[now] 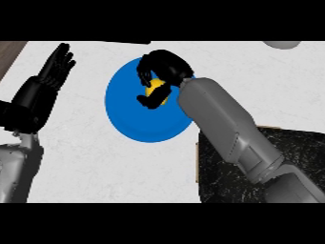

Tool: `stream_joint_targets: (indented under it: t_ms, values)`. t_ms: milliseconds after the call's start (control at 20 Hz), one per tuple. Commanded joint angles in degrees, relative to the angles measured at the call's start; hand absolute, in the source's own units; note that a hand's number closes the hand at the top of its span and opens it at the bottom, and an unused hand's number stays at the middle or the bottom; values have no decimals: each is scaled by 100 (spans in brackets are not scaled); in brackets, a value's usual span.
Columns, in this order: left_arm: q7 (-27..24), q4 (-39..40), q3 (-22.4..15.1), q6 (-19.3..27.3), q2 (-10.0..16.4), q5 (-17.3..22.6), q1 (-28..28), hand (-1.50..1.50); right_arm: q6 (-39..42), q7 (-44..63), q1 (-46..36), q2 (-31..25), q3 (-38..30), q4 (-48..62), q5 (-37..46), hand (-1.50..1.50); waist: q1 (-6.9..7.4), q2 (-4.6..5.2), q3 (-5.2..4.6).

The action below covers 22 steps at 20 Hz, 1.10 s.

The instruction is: Pick the lemon from the tray and place it in the plate

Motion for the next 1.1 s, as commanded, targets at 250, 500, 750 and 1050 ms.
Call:
stream_joint_targets:
  t_ms: [250, 500, 750, 1050]
  values:
    - [80, 13, -47, -168, -35, 95, -177, 0, -2, -93, 376, 11, 552, 213, -1238, -150, 294, 79, 5]
    - [134, 96, -87, -137, -118, 71, -279, 0, -172, -95, 232, 12, 437, -221, -2246, -150, 244, 43, 8]
    - [-47, 184, -35, -15, -112, -87, -308, 0, -99, -103, -20, 12, 36, -95, -3193, -150, 204, 57, 6]
    - [190, -148, 80, 33, 26, -120, -35, 0, 266, -506, -259, 12, -602, 733, -3482, -150, -154, -11, 8]
